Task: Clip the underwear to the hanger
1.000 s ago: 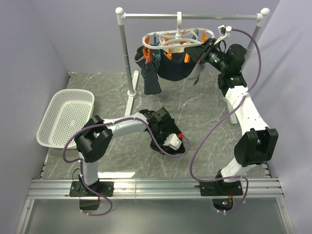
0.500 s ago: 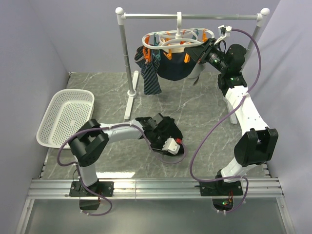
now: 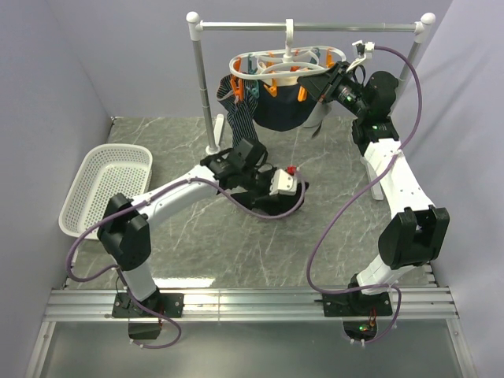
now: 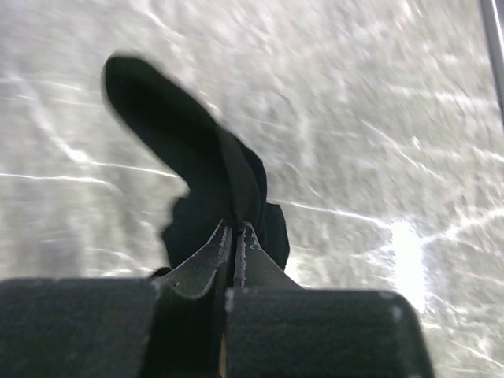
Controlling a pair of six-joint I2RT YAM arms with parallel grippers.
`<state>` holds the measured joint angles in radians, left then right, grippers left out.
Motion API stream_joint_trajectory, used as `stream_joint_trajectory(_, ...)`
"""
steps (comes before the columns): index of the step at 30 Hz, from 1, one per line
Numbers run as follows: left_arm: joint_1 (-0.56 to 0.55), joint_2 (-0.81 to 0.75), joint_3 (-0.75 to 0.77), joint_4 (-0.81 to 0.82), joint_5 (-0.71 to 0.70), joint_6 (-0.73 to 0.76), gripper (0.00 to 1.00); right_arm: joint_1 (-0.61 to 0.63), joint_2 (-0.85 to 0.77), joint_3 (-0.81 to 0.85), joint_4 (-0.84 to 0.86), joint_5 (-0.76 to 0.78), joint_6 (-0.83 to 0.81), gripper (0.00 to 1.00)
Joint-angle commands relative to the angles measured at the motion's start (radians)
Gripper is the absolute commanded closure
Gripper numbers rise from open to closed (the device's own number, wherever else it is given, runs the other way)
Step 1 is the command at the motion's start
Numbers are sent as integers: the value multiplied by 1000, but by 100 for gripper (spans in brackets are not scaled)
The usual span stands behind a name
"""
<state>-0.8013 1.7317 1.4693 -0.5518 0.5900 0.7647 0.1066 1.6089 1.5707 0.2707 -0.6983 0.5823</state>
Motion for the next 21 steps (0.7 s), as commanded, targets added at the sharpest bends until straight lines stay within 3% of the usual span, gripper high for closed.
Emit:
stream_joint_trajectory(1,13,-35,104,-40,-19,-56,100,-2,2,12,30,-66,7,100)
stream_joint_trajectory(7,51,-32,187,1,-55,8,100,-4,11,9,50,-81,14,100)
stream_joint_trajectory(21,166,172,537,36,88,140,100,1,39,6,139,-104,97,100)
